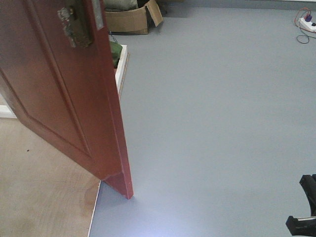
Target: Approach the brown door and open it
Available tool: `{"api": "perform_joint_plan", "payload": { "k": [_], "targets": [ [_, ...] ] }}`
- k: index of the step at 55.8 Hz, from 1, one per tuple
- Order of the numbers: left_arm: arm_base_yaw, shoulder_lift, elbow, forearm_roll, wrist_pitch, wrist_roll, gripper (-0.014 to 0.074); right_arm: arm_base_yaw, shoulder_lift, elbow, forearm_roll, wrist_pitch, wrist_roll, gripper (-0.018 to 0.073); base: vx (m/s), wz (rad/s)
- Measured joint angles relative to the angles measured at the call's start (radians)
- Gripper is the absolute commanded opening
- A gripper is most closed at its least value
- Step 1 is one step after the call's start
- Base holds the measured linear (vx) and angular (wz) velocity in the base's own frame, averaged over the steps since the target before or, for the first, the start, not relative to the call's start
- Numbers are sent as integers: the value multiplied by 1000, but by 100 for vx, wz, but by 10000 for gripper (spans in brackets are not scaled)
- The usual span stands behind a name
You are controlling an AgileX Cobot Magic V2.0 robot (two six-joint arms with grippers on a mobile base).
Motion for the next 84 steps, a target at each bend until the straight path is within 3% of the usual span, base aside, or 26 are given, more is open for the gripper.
{"api": "perform_joint_plan", "payload": {
  "k": [84],
  "targets": [
    [-1, 1, 0, 1, -21, 0, -3, 0, 0, 0, 0, 0, 0, 0, 3, -1]
  ]
}}
